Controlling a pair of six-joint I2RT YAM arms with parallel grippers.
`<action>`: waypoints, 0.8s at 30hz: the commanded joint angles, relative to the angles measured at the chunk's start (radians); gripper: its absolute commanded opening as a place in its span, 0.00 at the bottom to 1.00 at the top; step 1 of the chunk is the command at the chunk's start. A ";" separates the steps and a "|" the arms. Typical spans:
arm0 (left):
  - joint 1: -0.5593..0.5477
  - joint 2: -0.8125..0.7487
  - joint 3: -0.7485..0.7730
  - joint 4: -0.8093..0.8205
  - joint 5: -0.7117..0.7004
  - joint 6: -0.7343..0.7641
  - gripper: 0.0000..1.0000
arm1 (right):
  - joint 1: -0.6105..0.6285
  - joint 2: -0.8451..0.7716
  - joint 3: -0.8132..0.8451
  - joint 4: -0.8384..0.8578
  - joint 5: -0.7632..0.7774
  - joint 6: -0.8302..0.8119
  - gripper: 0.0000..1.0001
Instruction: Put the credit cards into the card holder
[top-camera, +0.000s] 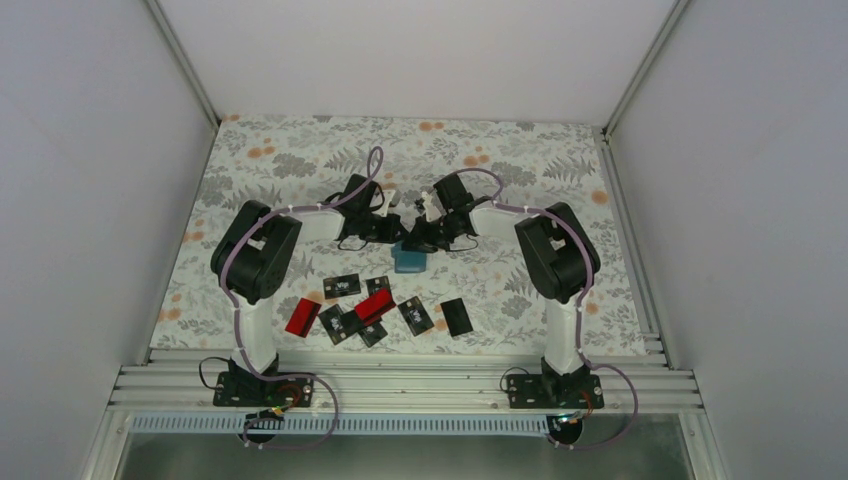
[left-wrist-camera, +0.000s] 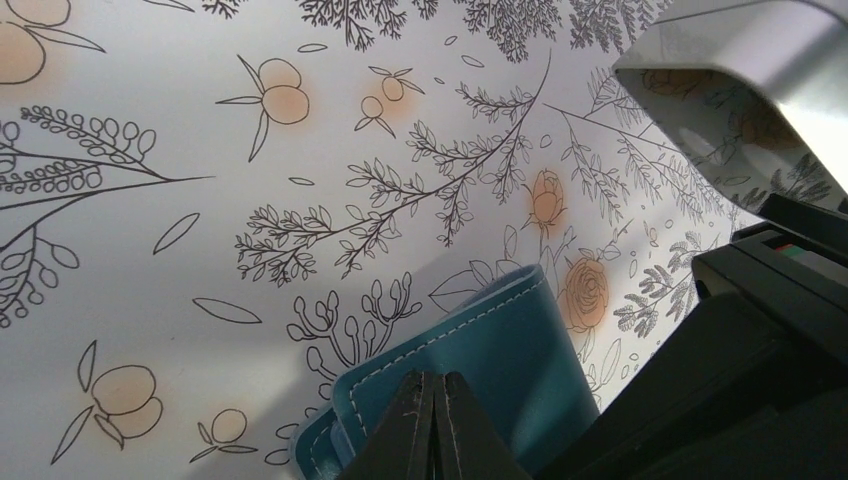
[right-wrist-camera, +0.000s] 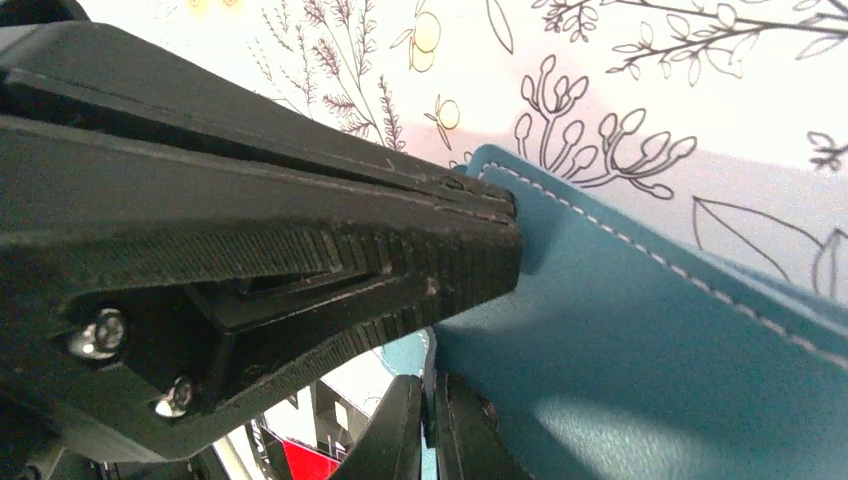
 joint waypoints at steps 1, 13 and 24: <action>0.006 0.009 -0.035 -0.059 -0.093 0.009 0.02 | 0.008 -0.047 0.022 -0.062 0.047 -0.008 0.04; 0.000 0.005 -0.037 -0.069 -0.123 0.015 0.02 | 0.005 -0.046 0.044 -0.099 0.086 -0.012 0.05; -0.012 0.004 -0.034 -0.082 -0.157 0.020 0.02 | -0.010 -0.033 0.059 -0.129 0.117 -0.028 0.04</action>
